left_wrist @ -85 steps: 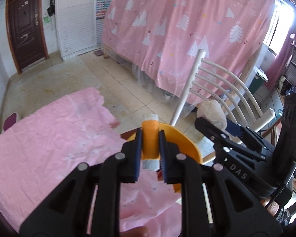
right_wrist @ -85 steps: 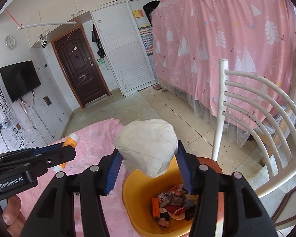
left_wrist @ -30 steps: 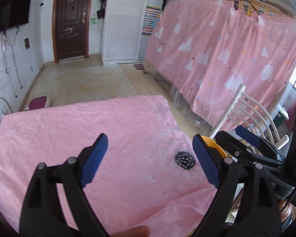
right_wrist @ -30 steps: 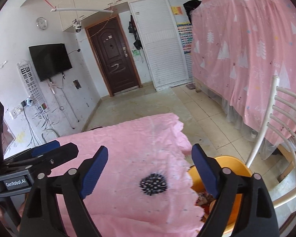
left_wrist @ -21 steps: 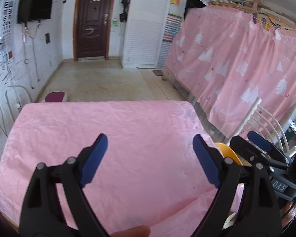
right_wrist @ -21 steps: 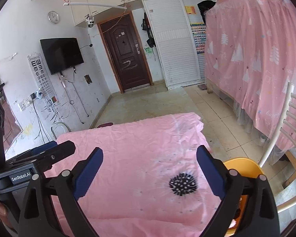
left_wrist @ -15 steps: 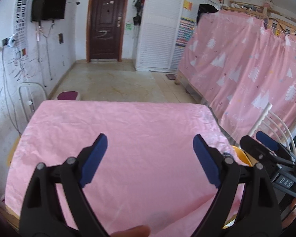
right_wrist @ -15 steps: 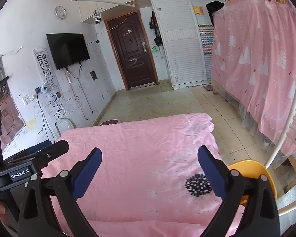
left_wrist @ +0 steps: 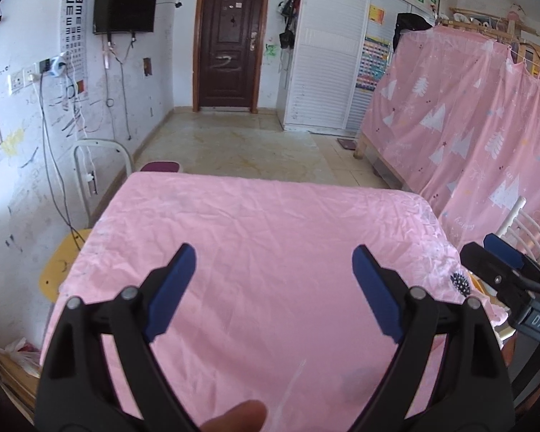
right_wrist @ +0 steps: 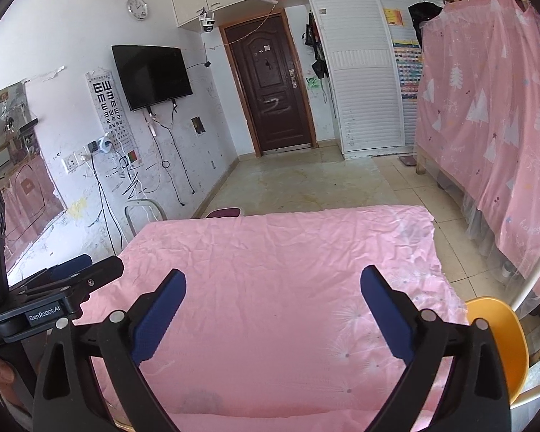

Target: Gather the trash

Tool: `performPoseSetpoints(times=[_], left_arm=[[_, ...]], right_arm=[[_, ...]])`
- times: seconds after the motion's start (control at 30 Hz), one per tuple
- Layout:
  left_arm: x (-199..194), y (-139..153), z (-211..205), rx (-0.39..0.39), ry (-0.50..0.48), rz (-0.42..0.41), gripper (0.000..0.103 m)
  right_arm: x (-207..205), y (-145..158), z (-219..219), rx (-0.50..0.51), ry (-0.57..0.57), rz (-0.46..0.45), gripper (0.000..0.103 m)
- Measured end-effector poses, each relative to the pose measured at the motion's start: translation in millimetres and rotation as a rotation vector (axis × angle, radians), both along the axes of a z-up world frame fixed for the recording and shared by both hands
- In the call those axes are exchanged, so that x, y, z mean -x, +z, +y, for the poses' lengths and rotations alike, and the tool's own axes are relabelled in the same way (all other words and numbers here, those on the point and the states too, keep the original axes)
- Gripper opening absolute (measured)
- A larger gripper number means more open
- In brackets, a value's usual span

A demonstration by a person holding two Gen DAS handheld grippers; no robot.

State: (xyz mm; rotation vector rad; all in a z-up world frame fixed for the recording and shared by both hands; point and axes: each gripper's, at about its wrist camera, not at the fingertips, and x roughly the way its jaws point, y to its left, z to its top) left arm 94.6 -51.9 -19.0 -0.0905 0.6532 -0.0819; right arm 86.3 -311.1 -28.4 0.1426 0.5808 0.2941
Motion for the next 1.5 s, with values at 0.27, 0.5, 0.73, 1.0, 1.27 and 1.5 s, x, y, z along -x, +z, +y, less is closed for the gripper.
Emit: performPoseSetpoints(times=[0.27,0.5,0.73,1.0,1.27,1.5], left_arm=[[4,-1,15,-0.002,0.032,0.0,0.085],[4,1,20,-0.004,0.04,-0.002,0.085],[4,1,21,-0.008,0.04,-0.003,0.085],[3,2,21,-0.008,0.04,-0.002,0.085],[4,3,23,-0.008,0.039,0.002,0.085],[4,4,24,-0.01,0.037,0.004,0.085]], right_arm=[[2,0,6,0.009,0.014,-0.001,0.088],[4,0,8,0.012,0.015,-0.002,0.088],[7,1,6,0.011,0.012,-0.006,0.088],[8,1,5,0.01,0.01,-0.008,0.088],[9,2,0,0.008,0.005,-0.009,0.088],[10,2,0,0.008,0.006,-0.01,0.088]])
